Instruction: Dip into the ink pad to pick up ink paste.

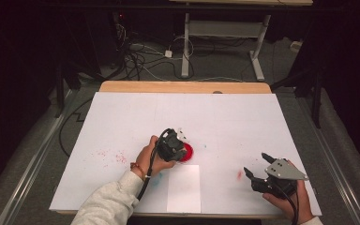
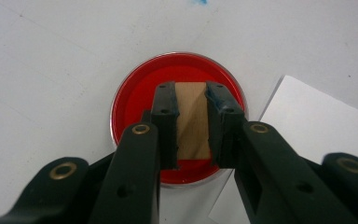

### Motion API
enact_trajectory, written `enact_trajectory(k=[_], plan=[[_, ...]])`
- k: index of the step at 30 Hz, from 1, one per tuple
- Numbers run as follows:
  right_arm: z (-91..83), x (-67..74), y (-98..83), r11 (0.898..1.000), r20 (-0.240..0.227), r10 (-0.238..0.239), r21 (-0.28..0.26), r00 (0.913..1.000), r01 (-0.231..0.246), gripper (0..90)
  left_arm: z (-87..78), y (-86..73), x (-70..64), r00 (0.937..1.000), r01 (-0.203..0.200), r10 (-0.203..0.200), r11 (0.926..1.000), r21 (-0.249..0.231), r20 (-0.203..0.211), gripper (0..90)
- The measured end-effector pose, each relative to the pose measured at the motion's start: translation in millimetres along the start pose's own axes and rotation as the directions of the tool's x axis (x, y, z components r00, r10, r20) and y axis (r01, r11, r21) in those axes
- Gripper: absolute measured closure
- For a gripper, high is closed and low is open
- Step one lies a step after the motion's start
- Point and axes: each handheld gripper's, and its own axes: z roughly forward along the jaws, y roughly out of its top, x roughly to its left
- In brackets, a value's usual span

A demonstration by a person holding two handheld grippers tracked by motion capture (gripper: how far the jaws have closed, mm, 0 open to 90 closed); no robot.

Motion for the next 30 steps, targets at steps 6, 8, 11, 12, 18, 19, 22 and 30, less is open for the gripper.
enact_trajectory(k=[6, 8, 11, 12, 18, 19, 22, 30], plan=[[-0.4, -0.4, 0.2, 1.0, 0.0, 0.002, -0.004, 1.0, -0.002, 24.3, -25.5, 8.3, 0.6, 0.9999, -0.005, 0.004, 0.9967, -0.081, -0.009, 73.6], [-0.4, -0.4, 0.1, 1.0, 0.001, 0.005, -0.002, 1.0, -0.005, 24.3, -35.6, 9.5, 2.9, 0.9999, 0.0, -0.002, 0.9939, -0.11, -0.017, 73.6], [0.0, -0.2, 0.2, 1.0, 0.0, 0.002, -0.001, 1.0, -0.002, 24.3, -42.5, 10.7, 5.4, 0.9998, 0.003, -0.005, 0.9916, -0.129, -0.017, 73.5], [0.2, 0.0, 0.3, 1.0, -0.002, 0.001, -0.001, 1.0, -0.001, 24.3, -42.6, 11.2, 6.0, 0.9998, 0.001, -0.003, 0.9918, -0.127, -0.019, 73.5], [0.2, 0.6, 0.5, 1.0, 0.002, -0.007, 0.001, 1.0, 0.007, 24.3, -39.8, 11.6, 7.4, 0.9999, 0.002, -0.004, 0.9928, -0.119, -0.013, 73.5], [0.1, 0.7, 0.4, 1.0, 0.003, -0.007, 0.001, 1.0, 0.007, 24.3, -39.5, 11.5, 7.8, 0.9999, 0.004, -0.005, 0.9933, -0.115, -0.009, 73.5], [0.5, 1.2, 0.2, 1.0, 0.002, -0.009, 0.004, 1.0, 0.009, 24.3, -33.9, 10.7, 8.5, 1.0, 0.008, -0.008, 0.9946, -0.104, 0.003, 73.5], [0.9, 1.5, 0.1, 1.0, 0.002, -0.008, 0.007, 1.0, 0.008, 24.2, -8.9, 6.7, 10.5, 0.9992, 0.026, -0.025, 0.9994, -0.025, 0.03, 73.5]])
